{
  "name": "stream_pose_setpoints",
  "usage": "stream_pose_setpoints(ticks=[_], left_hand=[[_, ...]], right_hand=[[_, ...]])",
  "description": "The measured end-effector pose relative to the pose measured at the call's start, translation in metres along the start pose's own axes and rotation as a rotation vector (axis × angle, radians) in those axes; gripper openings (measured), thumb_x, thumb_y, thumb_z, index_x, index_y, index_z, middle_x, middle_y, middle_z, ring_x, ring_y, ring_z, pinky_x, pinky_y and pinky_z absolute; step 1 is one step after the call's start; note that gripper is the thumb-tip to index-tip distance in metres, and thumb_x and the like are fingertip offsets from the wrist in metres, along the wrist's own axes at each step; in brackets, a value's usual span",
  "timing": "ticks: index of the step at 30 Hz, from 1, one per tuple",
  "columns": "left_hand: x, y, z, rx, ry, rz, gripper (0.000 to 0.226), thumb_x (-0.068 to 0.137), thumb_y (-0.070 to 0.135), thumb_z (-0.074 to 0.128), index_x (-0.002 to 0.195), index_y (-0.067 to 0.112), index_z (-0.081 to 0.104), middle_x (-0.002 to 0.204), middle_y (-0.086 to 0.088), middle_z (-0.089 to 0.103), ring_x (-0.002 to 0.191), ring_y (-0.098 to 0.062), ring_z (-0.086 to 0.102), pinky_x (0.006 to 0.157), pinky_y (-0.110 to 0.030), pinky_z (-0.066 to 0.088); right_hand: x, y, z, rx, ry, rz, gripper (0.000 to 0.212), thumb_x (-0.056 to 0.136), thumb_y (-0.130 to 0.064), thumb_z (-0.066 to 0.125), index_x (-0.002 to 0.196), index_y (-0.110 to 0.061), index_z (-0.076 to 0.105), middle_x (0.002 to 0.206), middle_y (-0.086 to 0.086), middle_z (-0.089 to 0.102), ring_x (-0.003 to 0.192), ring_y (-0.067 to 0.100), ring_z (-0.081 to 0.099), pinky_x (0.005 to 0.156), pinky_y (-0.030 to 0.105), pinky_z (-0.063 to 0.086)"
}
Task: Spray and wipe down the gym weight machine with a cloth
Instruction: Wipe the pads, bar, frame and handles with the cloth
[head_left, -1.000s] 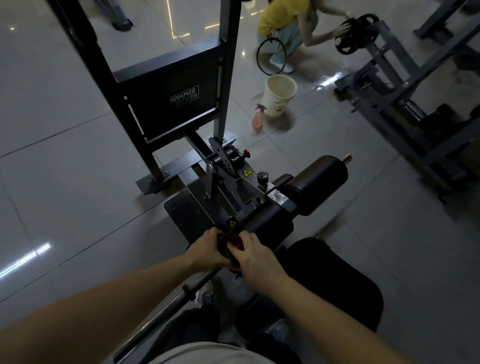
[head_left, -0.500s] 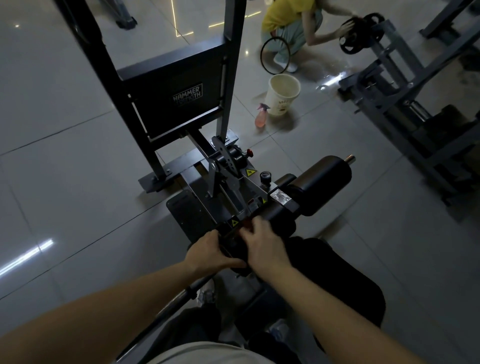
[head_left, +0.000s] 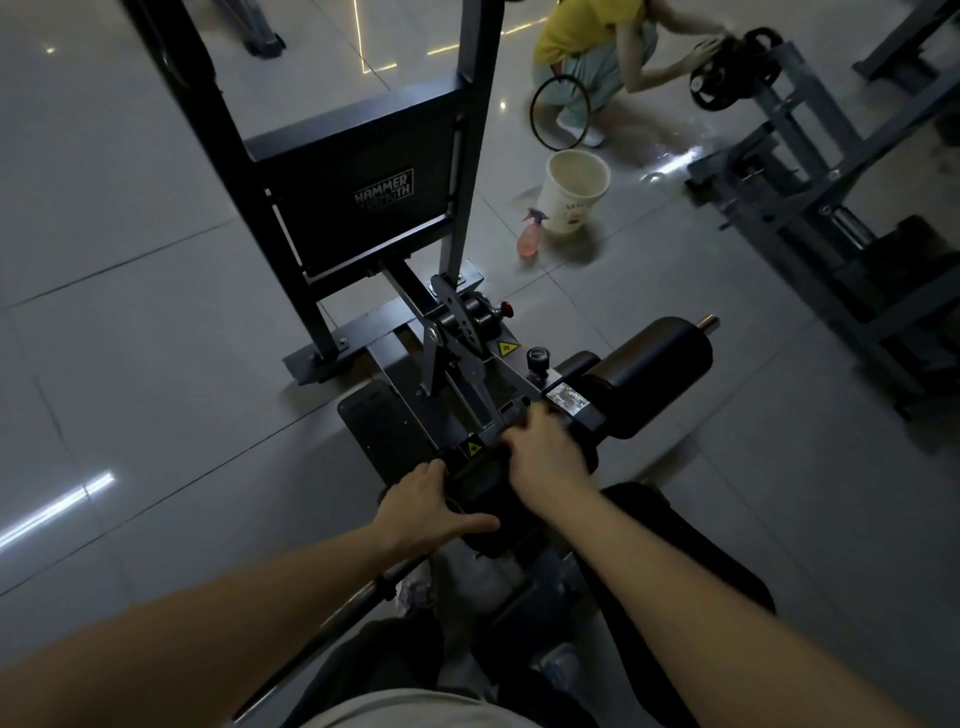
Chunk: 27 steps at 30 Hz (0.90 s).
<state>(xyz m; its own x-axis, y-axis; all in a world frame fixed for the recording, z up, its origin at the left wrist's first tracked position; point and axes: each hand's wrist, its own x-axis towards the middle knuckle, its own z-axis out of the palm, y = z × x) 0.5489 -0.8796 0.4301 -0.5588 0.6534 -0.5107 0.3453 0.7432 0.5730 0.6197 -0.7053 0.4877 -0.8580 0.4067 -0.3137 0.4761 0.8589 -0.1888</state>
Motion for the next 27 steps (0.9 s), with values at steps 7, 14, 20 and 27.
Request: stream_pose_setpoints(ticks=[7, 14, 20, 27], left_hand=[[0.002, -0.016, -0.010, -0.066, -0.126, 0.105, 0.081, 0.058, 0.081, 0.073, 0.117, 0.034, 0.045, 0.114, 0.013, 0.059, 0.099, -0.010, 0.060, 0.090, -0.031, 0.052], [0.000, 0.007, -0.004, -0.057, -0.088, 0.000, 0.081, 0.064, 0.082, 0.070, 0.119, 0.025, 0.051, 0.112, 0.008, 0.063, 0.098, -0.015, 0.063, 0.089, -0.036, 0.054], [0.017, 0.002, -0.027, -0.270, -0.250, -0.026, 0.062, 0.073, 0.053, 0.084, 0.116, 0.023, 0.051, 0.113, 0.005, 0.059, 0.098, -0.011, 0.060, 0.089, -0.032, 0.052], [0.019, 0.009, -0.028, -0.195, -0.323, 0.029, 0.056, 0.072, 0.048, 0.088, 0.112, 0.035, 0.051, 0.107, 0.017, 0.059, 0.100, -0.007, 0.059, 0.088, -0.020, 0.048]], right_hand=[[-0.024, -0.006, 0.010, -0.051, -0.086, -0.449, 0.030, 0.092, -0.020, 0.058, 0.121, -0.017, 0.064, 0.117, 0.015, 0.049, 0.103, 0.034, 0.056, 0.077, 0.041, 0.051], [0.033, 0.075, -0.034, -0.143, -0.005, 0.271, 0.038, 0.093, -0.019, 0.059, 0.131, -0.023, 0.058, 0.127, 0.011, 0.036, 0.112, 0.033, 0.050, 0.095, 0.044, 0.049], [-0.003, 0.006, 0.007, -0.103, -0.026, -0.082, 0.026, 0.096, -0.022, 0.055, 0.120, -0.015, 0.062, 0.139, 0.018, 0.034, 0.113, 0.033, 0.050, 0.093, 0.042, 0.049], [-0.004, 0.016, 0.006, -0.128, -0.037, -0.420, 0.036, 0.088, -0.023, 0.062, 0.124, -0.019, 0.064, 0.116, 0.015, 0.051, 0.098, 0.033, 0.057, 0.081, 0.042, 0.053]])
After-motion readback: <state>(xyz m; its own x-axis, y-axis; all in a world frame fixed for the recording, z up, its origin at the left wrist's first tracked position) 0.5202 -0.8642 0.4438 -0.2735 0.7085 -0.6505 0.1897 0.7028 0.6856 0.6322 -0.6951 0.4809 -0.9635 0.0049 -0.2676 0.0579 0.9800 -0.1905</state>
